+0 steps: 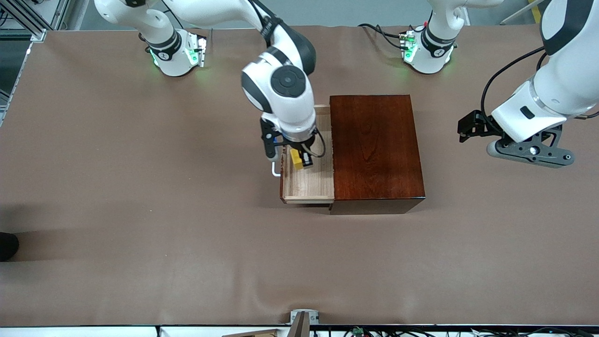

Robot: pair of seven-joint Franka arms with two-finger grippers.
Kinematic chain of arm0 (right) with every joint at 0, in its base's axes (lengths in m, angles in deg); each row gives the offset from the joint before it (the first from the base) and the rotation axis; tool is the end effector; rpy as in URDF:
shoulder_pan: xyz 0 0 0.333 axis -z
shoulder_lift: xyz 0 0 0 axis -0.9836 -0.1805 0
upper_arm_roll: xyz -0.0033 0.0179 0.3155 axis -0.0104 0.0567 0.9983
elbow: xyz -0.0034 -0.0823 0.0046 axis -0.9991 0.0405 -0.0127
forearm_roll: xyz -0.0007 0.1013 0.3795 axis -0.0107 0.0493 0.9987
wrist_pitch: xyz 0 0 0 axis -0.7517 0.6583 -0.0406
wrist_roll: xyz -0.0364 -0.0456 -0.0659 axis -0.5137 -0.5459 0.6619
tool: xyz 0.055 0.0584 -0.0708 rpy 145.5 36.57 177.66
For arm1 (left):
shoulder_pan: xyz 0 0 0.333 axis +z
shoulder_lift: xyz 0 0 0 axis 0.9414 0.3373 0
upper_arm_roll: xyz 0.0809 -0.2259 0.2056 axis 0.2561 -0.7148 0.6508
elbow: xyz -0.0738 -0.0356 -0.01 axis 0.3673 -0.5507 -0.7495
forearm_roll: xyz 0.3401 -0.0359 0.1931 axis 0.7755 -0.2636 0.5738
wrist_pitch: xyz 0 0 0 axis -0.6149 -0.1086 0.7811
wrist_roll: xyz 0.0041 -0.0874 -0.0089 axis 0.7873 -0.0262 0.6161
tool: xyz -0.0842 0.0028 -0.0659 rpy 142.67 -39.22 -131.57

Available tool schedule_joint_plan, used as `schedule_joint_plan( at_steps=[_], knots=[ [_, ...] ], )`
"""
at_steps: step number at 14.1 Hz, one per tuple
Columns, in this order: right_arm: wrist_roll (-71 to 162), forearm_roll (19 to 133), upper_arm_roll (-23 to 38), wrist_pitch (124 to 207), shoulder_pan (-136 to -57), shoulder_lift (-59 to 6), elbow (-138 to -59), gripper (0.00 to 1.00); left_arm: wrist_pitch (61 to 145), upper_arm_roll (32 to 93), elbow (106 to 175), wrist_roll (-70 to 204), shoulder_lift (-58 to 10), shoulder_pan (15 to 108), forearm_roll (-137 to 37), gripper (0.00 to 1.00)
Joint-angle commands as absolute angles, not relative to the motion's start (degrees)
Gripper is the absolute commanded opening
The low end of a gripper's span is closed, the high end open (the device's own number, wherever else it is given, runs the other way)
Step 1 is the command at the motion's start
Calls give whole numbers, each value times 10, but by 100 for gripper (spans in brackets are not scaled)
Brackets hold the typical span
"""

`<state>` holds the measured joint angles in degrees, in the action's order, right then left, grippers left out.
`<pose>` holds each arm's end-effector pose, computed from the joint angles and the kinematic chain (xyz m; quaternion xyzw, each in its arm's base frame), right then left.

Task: Open drawer, take yellow block, close drawer
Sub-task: 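Lift the cube out with the right gripper while the left gripper returns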

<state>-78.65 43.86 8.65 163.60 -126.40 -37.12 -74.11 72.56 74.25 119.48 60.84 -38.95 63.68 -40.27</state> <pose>0.5260 0.5091 0.4089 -0.7796 0.6243 0.0135 0.0472 0.5897 -0.1289 0.6043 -0.9932 0.1132 0.0256 0.0013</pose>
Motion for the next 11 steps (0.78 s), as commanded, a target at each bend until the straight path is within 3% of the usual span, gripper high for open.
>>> schedule_joint_plan(
  at_steps=[1,7,11],
  knots=[
    [-716,430,95,1599,-1227,-327,-754,0,721,740,1201,604,-402,638,-418,100],
    [-437,431,95,1548,-1098,-309,-772,0,722,735,1190,603,-401,631,-431,100],
    [-240,431,95,1551,-1008,-306,-795,0,731,670,1178,605,-403,627,-431,100]
  ],
)
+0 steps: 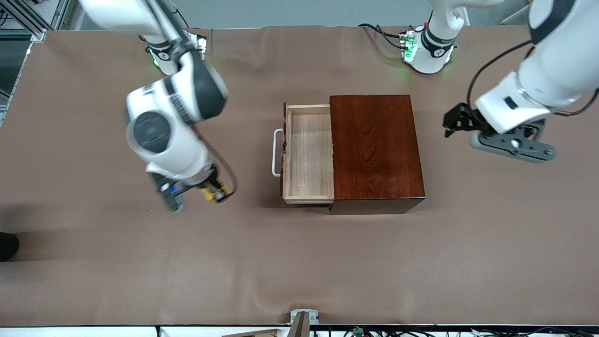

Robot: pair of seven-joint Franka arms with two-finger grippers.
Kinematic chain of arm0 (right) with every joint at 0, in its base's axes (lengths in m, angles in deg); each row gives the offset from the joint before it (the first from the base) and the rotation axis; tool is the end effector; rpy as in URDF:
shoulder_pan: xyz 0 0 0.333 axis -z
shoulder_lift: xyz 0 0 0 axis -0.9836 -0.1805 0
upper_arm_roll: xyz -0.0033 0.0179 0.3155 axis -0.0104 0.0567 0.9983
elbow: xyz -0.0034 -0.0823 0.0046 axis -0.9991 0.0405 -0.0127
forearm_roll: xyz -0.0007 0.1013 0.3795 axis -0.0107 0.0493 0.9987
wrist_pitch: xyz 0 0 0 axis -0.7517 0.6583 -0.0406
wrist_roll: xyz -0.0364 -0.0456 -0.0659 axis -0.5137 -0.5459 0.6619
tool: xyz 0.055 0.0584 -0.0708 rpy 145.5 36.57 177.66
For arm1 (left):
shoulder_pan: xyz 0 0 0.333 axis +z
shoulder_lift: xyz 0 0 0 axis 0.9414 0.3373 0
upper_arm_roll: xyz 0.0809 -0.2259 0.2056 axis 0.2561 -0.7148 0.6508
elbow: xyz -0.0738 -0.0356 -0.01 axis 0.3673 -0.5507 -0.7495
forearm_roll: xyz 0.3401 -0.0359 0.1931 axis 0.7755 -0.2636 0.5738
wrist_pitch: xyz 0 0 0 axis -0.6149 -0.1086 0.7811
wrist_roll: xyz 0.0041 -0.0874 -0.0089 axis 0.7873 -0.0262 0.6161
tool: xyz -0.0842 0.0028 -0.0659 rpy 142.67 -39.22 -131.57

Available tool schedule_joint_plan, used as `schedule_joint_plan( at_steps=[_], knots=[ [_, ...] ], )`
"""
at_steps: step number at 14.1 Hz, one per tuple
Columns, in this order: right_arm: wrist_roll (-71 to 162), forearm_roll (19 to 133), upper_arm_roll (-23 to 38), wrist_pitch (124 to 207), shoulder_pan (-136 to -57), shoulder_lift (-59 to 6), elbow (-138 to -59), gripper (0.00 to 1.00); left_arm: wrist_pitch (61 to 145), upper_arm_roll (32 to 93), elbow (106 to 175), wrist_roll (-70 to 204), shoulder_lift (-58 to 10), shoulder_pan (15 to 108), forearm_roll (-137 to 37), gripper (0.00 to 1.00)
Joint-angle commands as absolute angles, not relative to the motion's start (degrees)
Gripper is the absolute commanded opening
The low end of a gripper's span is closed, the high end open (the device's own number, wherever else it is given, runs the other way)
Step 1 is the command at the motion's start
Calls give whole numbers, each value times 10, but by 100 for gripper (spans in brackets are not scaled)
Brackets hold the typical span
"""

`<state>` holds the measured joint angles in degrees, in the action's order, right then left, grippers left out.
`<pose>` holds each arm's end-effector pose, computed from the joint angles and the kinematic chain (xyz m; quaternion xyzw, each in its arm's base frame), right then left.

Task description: Open drawer, take yellow block, close drawer

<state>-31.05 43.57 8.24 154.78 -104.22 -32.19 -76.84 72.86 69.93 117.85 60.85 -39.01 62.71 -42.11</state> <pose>0.6528 0.2575 0.4337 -0.8981 0.4390 0.0237 0.0046 0.5759 -0.1816 0.6199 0.9870 -0.1588 -0.0110 0.0228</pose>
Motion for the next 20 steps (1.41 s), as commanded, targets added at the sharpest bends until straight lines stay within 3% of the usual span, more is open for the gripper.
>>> schedule_joint_plan(
  at_steps=[1,7,9,15,20],
  knots=[
    [-196,430,94,1553,-989,-306,-803,0,730,642,1178,605,-403,627,-431,100],
    [101,428,94,1578,-889,-308,-840,0,733,478,1183,610,-396,624,-434,100],
    [191,420,93,1590,-866,-311,-852,0,765,449,1179,598,-354,597,-436,100],
    [342,331,94,1663,-830,-318,-904,0,972,453,1177,490,-252,513,-421,100],
    [368,356,96,1698,-805,-366,-898,0,1042,455,1128,417,-142,447,-335,100]
  ],
)
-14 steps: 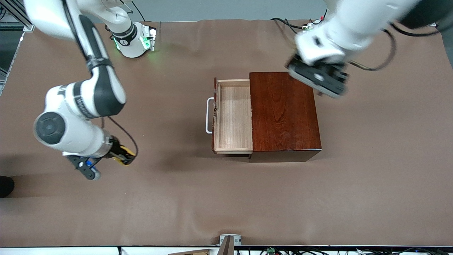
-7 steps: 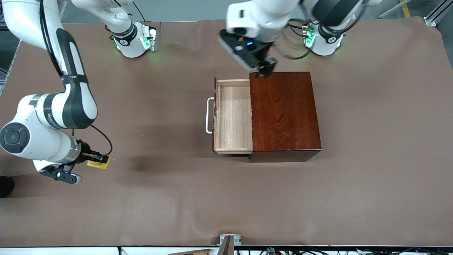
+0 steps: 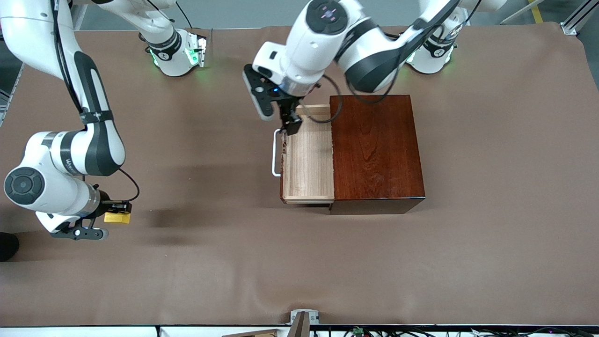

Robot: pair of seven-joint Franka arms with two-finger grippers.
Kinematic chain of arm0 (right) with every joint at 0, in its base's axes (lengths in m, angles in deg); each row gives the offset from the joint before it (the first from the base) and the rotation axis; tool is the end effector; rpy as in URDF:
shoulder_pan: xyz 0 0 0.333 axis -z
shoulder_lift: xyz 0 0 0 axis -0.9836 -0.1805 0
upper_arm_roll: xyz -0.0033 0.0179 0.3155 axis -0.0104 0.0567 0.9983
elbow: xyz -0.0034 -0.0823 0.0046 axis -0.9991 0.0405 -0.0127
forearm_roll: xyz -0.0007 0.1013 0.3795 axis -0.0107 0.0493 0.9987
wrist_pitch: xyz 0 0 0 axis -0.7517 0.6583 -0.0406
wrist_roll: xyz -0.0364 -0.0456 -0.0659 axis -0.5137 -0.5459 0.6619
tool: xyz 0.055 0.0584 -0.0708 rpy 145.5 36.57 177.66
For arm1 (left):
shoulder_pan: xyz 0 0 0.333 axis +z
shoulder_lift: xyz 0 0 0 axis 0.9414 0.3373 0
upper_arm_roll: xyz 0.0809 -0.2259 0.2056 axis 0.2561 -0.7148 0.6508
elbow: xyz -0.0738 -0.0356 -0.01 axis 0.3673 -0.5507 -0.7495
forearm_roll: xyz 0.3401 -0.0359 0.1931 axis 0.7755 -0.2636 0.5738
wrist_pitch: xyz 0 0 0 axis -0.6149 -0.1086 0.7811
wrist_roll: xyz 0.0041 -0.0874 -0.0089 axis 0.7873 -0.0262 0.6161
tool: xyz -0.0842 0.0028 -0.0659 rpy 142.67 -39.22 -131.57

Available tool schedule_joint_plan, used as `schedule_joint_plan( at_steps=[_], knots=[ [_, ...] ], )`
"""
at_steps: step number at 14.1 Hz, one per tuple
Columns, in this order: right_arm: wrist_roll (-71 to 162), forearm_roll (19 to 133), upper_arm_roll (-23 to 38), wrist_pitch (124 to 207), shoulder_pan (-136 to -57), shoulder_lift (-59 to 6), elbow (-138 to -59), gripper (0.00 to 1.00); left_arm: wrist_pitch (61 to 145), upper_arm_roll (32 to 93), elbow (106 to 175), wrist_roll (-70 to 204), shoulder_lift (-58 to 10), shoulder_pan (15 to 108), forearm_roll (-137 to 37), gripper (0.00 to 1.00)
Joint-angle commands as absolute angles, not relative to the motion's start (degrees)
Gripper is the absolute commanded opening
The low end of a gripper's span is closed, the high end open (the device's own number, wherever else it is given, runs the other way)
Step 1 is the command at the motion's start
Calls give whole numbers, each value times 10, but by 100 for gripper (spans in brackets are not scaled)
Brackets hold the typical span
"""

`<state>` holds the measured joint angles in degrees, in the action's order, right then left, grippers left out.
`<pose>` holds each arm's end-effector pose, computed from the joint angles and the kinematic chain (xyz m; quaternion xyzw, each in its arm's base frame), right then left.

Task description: Open drawer, take yellow block, close drawer

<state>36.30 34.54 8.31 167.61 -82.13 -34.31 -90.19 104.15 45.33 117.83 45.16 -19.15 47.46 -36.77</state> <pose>0.6834 -0.0199 0.3183 0.9975 -0.0293 -0.0354 0.0540 0.4591 -0.5519 0.4905 0.8099 -0.5605 0.0893 0.1480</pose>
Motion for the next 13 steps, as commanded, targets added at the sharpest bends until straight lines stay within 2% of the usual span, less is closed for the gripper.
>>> schedule_joint_plan(
  at_steps=[1,4,9,12,13],
  knots=[
    [367,383,95,1709,-799,-378,-898,0,1049,455,1124,393,-125,438,-315,100],
    [373,414,97,1722,-782,-406,-896,0,1048,496,1126,348,-101,398,-283,100],
    [378,426,98,1770,-781,-437,-897,3,1045,617,1124,295,-76,296,-284,100],
    [378,426,98,1793,-782,-451,-897,14,1048,638,1124,240,-61,287,-284,100],
    [378,426,98,1793,-782,-451,-897,26,1048,638,1124,239,-60,287,-283,100]
  ],
)
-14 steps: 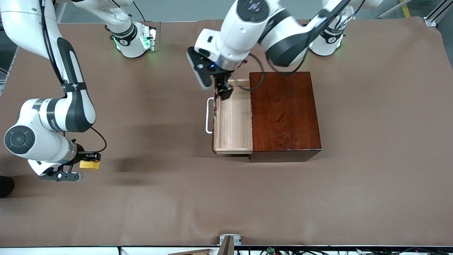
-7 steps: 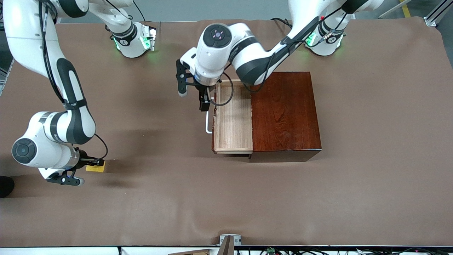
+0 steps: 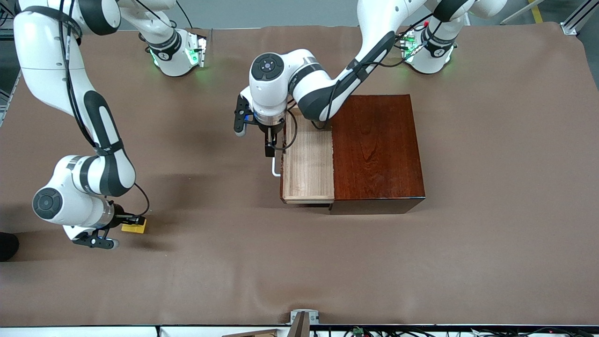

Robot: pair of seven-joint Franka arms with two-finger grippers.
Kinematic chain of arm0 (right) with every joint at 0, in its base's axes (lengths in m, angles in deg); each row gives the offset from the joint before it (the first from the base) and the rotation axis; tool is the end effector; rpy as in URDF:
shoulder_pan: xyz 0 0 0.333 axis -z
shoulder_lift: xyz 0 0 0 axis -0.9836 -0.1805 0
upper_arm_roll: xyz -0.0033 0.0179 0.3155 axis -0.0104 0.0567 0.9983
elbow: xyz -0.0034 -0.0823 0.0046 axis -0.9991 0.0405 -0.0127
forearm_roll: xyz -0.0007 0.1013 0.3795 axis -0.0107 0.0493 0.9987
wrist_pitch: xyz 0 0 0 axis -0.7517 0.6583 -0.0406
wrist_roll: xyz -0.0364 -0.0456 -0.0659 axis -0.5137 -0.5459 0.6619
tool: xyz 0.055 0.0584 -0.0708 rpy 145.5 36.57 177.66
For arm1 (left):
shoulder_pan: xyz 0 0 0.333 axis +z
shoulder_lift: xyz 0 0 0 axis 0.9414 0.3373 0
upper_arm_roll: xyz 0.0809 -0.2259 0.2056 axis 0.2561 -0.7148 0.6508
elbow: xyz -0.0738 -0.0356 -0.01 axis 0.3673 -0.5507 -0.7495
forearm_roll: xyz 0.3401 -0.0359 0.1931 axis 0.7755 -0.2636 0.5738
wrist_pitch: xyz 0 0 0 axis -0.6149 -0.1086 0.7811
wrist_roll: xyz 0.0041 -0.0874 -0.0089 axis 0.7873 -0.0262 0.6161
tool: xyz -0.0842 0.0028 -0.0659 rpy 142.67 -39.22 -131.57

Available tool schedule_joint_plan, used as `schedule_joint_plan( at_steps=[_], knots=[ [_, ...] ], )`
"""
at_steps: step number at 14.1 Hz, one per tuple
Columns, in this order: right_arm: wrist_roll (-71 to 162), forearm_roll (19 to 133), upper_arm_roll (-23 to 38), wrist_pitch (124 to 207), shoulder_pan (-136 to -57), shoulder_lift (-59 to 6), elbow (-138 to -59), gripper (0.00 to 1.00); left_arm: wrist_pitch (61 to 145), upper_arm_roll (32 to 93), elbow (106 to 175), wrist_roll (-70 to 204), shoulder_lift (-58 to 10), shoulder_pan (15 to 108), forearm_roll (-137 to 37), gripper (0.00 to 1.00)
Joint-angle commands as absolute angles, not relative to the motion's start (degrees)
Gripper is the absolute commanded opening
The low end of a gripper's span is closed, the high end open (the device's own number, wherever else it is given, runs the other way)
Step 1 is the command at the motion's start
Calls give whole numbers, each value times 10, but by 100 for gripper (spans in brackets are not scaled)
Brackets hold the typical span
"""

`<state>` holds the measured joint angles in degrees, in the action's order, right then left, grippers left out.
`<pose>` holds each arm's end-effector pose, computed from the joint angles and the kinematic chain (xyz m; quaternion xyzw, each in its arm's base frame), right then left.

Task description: Open drawer, take yellow block, close drawer

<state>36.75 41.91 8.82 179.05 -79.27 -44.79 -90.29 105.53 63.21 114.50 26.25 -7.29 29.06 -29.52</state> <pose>0.6914 -0.0438 0.2071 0.9965 -0.0785 -0.0286 0.0029 0.4436 -0.6034 0.3321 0.6822 -0.7297 0.0424 0.0181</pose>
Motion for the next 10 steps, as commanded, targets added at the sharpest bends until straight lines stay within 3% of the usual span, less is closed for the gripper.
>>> schedule_joint_plan(
  at_steps=[1,2,3,10],
  knots=[
    [378,426,98,1793,-782,-451,-897,45,1048,639,1124,239,-60,289,-284,100],
    [378,426,98,1793,-782,-451,-898,81,1047,646,1124,239,-61,289,-284,100],
    [379,425,98,1793,-782,-451,-898,100,1045,655,1125,239,-62,288,-284,100],
    [396,425,98,1757,-785,-432,-898,100,990,681,1125,241,-69,288,-283,100]
  ],
)
